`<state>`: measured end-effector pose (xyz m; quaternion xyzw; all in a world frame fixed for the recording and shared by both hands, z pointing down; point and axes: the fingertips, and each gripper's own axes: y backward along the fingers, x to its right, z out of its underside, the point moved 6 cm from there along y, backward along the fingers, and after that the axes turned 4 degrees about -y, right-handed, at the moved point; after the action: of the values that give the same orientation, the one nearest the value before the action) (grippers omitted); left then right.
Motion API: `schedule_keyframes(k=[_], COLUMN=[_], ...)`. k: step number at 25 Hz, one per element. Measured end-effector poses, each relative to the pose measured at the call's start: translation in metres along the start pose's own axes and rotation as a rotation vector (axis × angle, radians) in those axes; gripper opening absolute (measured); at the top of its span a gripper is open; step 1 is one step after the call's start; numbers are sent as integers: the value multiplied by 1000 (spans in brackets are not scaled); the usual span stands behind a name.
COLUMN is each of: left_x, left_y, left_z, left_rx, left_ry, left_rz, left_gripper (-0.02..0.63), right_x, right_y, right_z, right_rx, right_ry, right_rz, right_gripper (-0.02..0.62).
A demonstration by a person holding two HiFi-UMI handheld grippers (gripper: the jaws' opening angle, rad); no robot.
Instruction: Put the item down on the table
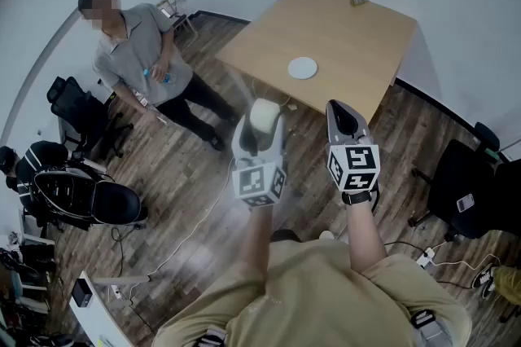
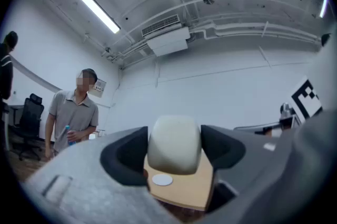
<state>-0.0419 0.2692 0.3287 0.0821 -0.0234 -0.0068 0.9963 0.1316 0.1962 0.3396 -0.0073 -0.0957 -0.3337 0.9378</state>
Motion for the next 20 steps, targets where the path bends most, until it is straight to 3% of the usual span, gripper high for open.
schedule_keyframes(k=[8,14,20], left_x=[5,-18,-61], left_y=[-22,-57,-94], left_z=[14,23,18], left_rx=[-22,1,39], left_ry=[30,52,67], left_rz=[8,40,57], left_gripper=[313,313,313], right_x=[12,1,3], right_y=[-11,-49,-99], right_z=[2,7,-3], right_rx=[20,10,23], right_ry=[-35,10,-19], right_rz=[2,5,135], right_gripper=[6,7,6])
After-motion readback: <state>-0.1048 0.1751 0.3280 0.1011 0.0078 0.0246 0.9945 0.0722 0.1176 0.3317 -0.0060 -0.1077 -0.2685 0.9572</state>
